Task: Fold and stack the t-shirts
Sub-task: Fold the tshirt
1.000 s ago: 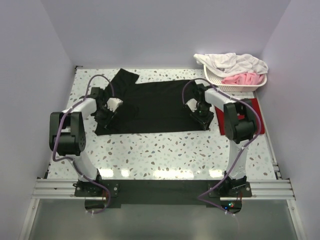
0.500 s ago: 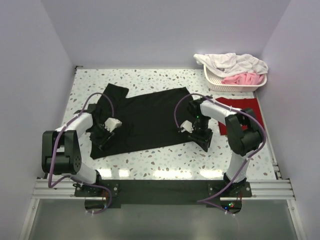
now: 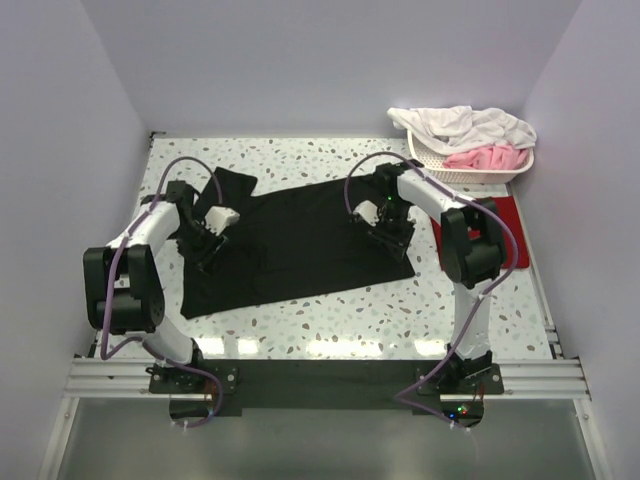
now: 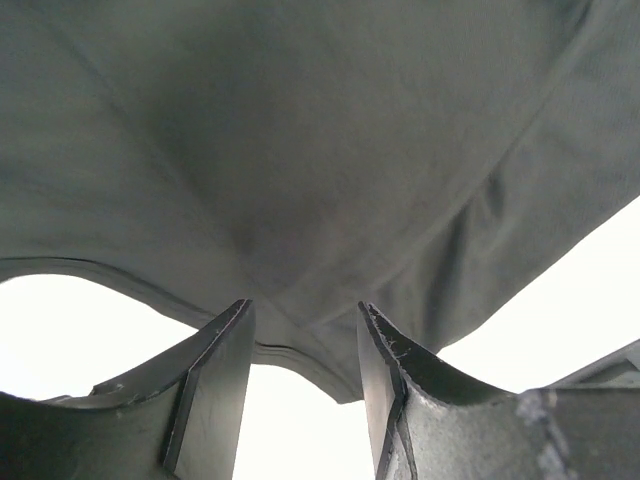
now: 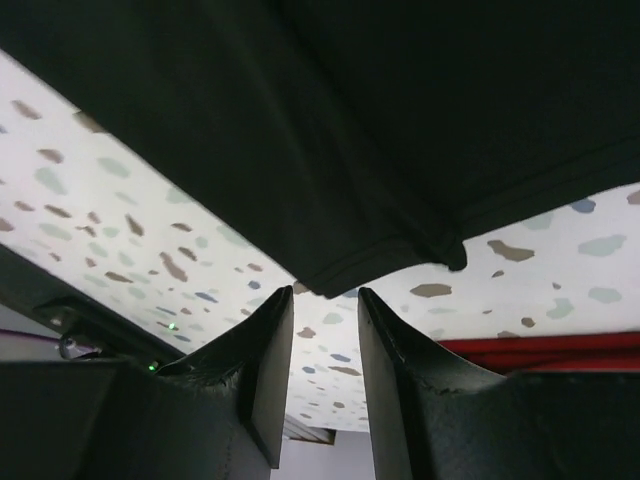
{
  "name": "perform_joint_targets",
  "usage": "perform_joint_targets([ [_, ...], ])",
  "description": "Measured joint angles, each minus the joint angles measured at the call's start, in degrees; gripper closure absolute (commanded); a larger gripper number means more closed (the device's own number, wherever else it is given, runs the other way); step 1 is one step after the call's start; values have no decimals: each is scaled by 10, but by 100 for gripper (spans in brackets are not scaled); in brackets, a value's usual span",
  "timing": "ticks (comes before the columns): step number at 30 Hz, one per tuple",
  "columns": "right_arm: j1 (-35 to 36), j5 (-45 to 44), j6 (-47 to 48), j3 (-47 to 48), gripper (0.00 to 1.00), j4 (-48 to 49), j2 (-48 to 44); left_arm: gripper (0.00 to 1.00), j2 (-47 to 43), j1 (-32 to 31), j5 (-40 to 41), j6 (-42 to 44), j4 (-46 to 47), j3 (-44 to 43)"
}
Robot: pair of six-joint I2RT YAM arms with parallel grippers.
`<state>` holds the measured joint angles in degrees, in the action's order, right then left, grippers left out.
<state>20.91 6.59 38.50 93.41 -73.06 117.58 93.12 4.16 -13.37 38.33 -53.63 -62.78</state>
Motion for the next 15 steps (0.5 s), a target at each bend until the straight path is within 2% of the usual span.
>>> perform_joint_targets([
  [8, 1, -44, -10, -67, 66, 58, 25, 50, 8, 13, 36, -32, 18, 67],
  [15, 19, -74, -17, -137, 67, 68, -4, 51, 31, 19, 66, -45, 38, 70],
])
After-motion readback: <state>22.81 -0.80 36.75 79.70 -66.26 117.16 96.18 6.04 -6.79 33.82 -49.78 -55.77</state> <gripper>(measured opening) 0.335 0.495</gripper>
